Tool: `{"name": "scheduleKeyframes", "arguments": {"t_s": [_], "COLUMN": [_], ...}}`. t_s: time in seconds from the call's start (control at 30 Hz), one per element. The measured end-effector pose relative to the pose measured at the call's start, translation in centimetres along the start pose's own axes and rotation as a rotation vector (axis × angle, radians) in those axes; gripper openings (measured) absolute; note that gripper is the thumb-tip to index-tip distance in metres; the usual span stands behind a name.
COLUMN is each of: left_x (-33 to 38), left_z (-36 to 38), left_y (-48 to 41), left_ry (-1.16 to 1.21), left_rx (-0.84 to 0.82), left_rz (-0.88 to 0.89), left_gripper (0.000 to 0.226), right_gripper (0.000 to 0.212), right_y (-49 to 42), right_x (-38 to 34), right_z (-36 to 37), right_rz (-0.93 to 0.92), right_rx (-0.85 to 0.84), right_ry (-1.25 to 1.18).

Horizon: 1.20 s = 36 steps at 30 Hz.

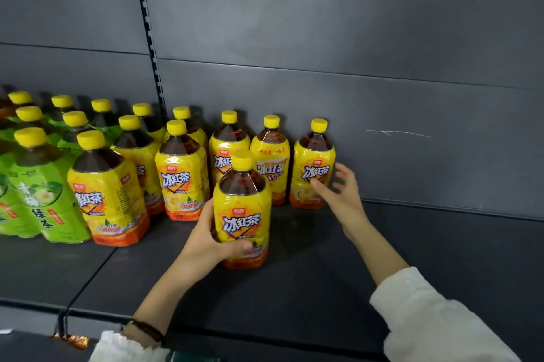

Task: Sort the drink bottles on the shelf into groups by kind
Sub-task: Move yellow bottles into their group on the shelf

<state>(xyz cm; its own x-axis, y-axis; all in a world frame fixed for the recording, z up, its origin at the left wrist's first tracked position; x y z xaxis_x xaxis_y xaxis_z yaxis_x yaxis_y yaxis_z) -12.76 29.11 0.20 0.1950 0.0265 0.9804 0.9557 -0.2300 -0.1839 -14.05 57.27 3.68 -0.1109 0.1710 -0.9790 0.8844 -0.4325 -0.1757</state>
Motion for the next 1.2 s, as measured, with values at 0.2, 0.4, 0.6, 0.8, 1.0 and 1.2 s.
{"name": "scheduleKeyframes", "arguments": {"t_s": [0.2, 0.4, 0.6, 0.8, 1.0, 1.2], "left_x": [-0.3, -0.5, 0.5, 1.5, 1.1, -0.7], "left_z": [-5.6, -9.4, -11.1, -13.3, -14.6, -15.7], "left_y": [1.7, 2.4, 2.4, 2.9, 2.8, 2.1], "left_ry": [0.066, -0.070, -0.435, -0.742, -0.884, -0.763], "left_rx": [0.199, 0.347, 0.507, 0.744, 0.840, 0.769], "left_rz": [0.043, 0.108, 0.169, 0.249, 0.169, 0.076], "left_gripper": [0.105, 0.094, 0.095, 0.095, 0.129, 0.143], "right_gripper": [0.078, 0.063, 0.062, 0.061, 0.062, 0.074], "right_y": [-4.0, -2.3, 0.4, 3.2, 5.2, 5.4], "right_x": [1.3, 0.9, 0.8, 0.3, 0.1, -0.3], "right_z": [1.2, 1.6, 1.9, 4.3, 9.9, 15.1], "right_rz": [0.128, 0.088, 0.066, 0.066, 0.077, 0.087], "right_rx": [0.026, 0.106, 0.121, 0.047, 0.002, -0.012], "right_ry": [-0.103, -0.096, -0.091, -0.080, -0.102, -0.083]}}
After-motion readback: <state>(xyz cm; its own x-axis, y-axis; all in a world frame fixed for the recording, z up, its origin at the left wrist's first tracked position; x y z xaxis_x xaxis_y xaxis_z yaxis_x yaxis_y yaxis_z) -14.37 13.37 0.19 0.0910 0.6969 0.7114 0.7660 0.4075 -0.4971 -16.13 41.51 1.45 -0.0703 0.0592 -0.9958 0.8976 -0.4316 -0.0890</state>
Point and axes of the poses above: each hand's wrist, its own y-axis away from the middle knuckle, its own z-axis out of the palm, x = y × z, the point moved 7 cm from there along -y, towards the middle knuckle, and after that the axes turned 3 degrees about x, right-handed, at the moved point
